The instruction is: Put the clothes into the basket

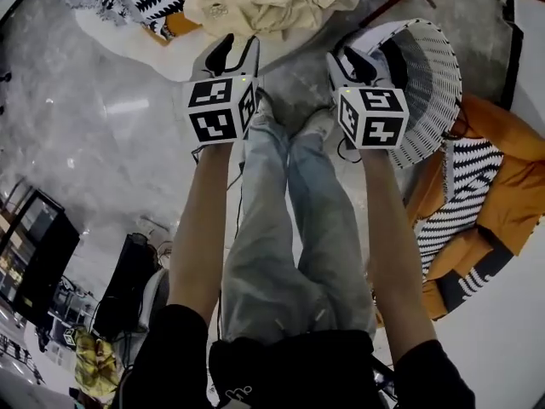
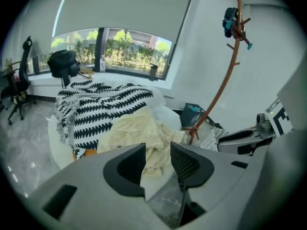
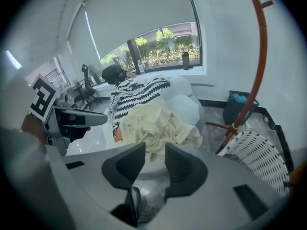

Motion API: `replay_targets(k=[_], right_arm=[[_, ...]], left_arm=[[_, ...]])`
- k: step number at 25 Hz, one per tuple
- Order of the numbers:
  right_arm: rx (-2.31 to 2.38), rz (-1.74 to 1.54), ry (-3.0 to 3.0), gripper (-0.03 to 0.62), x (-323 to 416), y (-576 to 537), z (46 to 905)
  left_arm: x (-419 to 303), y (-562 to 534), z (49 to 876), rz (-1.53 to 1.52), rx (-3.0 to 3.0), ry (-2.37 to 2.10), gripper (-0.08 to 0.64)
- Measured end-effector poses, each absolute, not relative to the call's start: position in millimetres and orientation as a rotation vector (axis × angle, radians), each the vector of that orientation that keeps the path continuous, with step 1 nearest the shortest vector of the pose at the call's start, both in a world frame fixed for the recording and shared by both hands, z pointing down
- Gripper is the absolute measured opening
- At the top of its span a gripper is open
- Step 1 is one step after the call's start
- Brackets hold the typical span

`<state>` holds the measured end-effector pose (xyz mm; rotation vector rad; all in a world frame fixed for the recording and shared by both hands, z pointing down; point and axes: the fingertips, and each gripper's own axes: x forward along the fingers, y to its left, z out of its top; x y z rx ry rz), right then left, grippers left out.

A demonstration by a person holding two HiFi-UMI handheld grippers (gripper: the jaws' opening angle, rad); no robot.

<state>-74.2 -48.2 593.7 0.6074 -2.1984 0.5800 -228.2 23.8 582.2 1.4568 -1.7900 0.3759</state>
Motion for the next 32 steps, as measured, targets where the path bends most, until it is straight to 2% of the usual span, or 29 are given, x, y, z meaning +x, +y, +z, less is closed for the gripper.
replay_targets(k=[8, 17, 26, 32], right_arm=[[0.524, 0.581, -2.166, 0.118, -154.4, -61.0, 644.9], [0.496, 0.535, -2.104, 0.121, -210.9, -84.7, 694.4], [0.438, 0.462, -2.007, 0.235, -230.7, -106.1, 726.8], [0.42, 0.421, -1.973, 0.241, -243.4, -114.2, 765.3]], left_arm=[[-305.0, 42.4, 639.7, 0.376, 1.307, -1.804, 0.158], [-368.0, 38.3, 701.5, 0.442, 1.146, -1.811, 0.158], [-387.1, 27.3, 731.8, 0.451, 1.141, -1.743, 0.196], [-398.0, 11.2, 763.9, 0.279, 1.14, -1.722, 0.195]])
